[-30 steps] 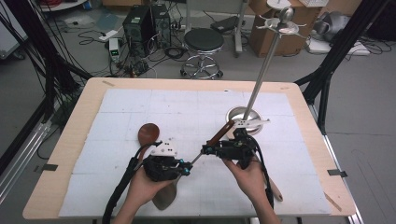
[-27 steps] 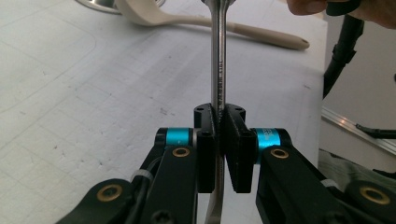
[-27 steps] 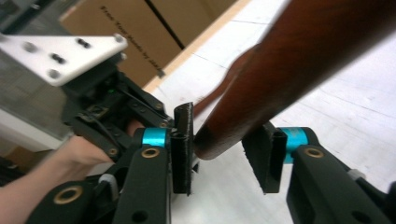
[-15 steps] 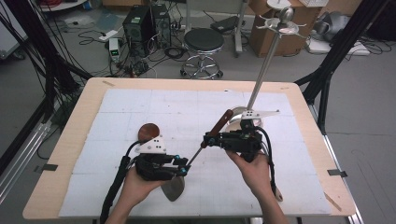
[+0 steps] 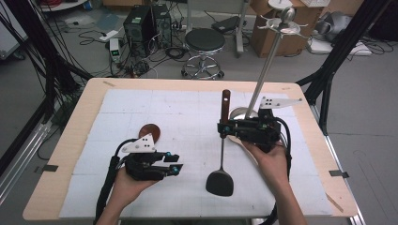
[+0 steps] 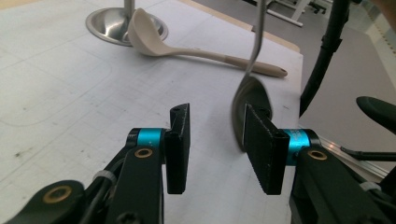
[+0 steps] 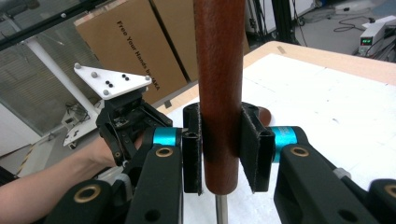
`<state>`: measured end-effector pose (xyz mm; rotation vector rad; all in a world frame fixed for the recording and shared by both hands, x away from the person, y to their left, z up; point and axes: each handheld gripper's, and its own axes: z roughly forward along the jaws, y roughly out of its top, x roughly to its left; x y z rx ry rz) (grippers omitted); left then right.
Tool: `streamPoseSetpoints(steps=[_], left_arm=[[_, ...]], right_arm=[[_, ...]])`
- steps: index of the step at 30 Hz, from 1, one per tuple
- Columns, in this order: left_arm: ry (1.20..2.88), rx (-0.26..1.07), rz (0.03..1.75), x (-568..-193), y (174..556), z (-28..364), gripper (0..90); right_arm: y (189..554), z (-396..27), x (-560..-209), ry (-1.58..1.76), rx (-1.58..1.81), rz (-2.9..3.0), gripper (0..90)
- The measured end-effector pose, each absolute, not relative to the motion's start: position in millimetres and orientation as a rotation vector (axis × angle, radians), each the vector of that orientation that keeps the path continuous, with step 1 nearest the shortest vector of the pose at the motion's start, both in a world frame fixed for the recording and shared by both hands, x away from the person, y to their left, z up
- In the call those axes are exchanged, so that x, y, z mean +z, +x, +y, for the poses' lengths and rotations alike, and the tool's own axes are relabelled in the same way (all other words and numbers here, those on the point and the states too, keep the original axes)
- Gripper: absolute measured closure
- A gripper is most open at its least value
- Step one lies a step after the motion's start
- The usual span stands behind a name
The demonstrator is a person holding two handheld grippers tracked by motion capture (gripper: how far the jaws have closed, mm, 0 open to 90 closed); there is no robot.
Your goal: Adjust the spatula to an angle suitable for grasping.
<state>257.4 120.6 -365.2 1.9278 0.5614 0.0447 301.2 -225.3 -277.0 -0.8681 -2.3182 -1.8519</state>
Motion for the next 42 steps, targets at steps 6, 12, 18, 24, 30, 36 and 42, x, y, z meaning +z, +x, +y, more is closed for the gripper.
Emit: streamPoseSetpoints(steps=[6,12,18,24,30,36,42], left_arm=[[1.922,0.062,0.579,-366.8,255.8,127.0,59.5],[1.92,0.078,0.602,-369.4,255.9,134.4,56.7],[1.911,0.081,0.625,-371.1,256.3,141.2,56.2],[1.917,0.085,0.632,-372.1,257.8,142.7,54.3],[1.921,0.092,0.65,-374.5,260.5,142.2,50.9],[1.916,0.096,0.674,-375.6,261.2,145.6,45.7],[1.908,0.117,0.685,-374.9,260.7,149.5,42.7]], right_arm=[[303.0,-234.6,-276.0,-0.845,-1.854,-2.373,73.3],[306.3,-241.9,-274.0,-0.837,-1.887,-2.383,73.7],[309.1,-250.5,-269.8,-0.847,-1.906,-2.399,73.6],[308.9,-259.0,-266.4,-0.861,-1.914,-2.411,73.6],[310.1,-263.0,-265.0,-0.876,-1.916,-2.407,73.6],[313.6,-263.3,-262.6,-0.901,-1.905,-2.421,73.6],[315.2,-265.6,-255.4,-0.898,-1.916,-2.428,73.7]])
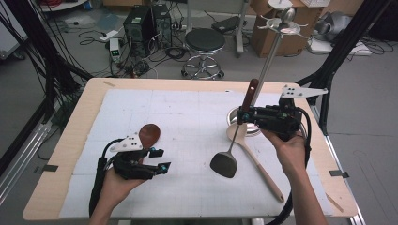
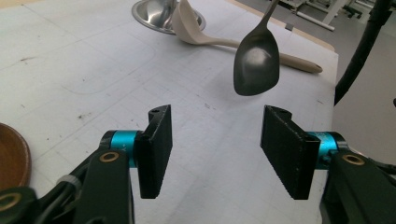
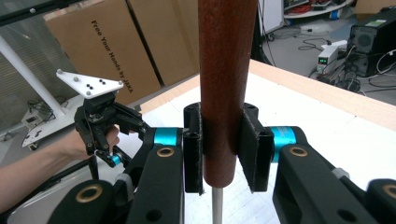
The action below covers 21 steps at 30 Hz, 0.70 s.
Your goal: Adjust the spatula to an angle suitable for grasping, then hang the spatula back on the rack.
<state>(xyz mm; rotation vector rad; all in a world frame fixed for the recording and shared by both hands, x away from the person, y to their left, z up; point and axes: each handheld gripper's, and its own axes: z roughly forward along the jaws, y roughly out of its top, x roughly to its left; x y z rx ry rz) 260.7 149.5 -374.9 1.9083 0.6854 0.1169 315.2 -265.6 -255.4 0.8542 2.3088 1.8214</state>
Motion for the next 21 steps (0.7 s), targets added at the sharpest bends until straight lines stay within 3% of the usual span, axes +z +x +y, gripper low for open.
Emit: streamPoseSetpoints(steps=[8,21], left_arm=[[1.917,0.143,0.737,-376.5,260.4,154.3,29.4],[1.914,0.167,0.762,-378.4,261.9,159.3,23.2]], right_arm=[[317.1,-270.3,-251.3,0.864,1.817,2.305,73.6],[320.5,-278.2,-245.6,0.863,1.79,2.298,73.7]])
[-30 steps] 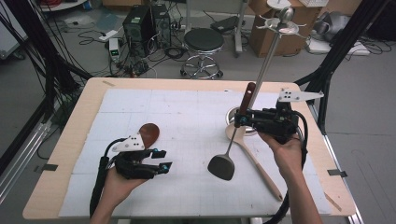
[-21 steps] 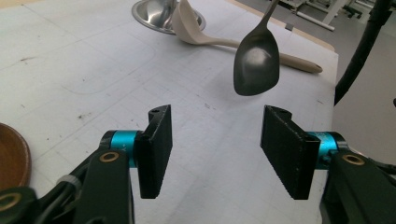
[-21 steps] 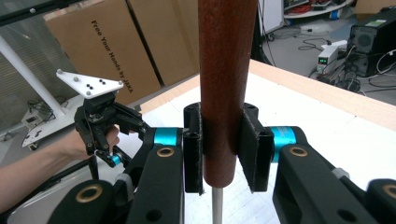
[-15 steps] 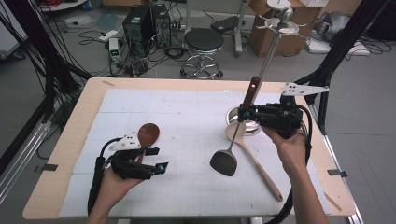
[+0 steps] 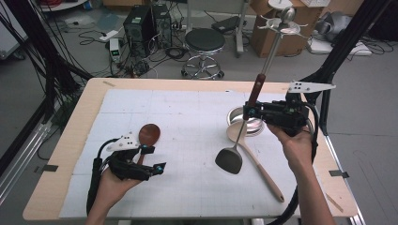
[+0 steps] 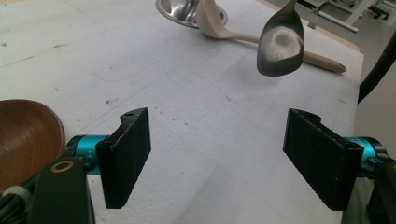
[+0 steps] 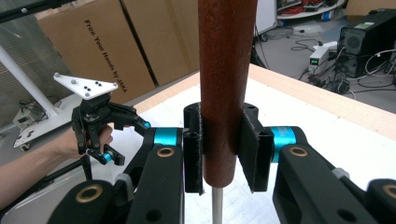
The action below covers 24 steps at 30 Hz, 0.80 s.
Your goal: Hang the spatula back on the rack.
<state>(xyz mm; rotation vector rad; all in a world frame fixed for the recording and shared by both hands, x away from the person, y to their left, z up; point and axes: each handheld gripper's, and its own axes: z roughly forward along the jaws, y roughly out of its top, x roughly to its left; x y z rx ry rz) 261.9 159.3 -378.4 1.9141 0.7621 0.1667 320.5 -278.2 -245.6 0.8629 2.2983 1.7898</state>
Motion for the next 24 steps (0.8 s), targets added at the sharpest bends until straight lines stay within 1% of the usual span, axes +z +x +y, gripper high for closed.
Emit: streamPoseSetpoints(steps=[9,24], left_arm=[[1.911,0.17,0.765,-380.5,262.5,159.7,20.7],[1.912,0.181,0.792,-390.2,257.8,164.5,16.5]], right_arm=[[326.3,-281.1,-239.8,0.855,1.769,2.299,73.6],[346.4,-290.4,-217.1,0.866,1.763,2.268,73.6]])
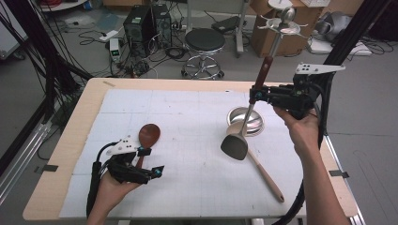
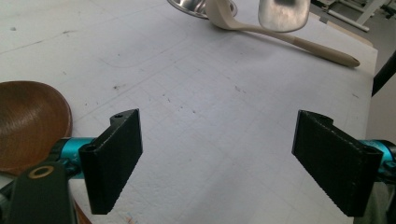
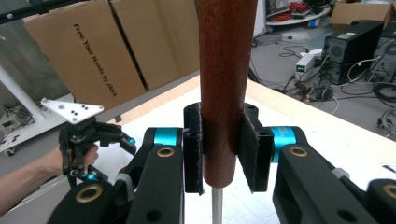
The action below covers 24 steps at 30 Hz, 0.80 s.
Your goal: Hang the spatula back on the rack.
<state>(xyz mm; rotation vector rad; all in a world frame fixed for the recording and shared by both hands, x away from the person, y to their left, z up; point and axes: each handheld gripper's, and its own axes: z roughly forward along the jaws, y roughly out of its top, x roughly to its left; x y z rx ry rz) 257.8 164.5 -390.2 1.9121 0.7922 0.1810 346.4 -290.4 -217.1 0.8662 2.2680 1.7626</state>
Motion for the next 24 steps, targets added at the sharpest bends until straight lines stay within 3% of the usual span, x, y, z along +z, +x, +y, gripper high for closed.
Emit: streamPoseSetpoints(steps=[24], left_arm=[[1.905,0.189,0.815,-395.9,256.3,173.0,15.1]], right_arm=[[375.6,-310.7,-192.2,0.892,1.775,2.205,73.6]])
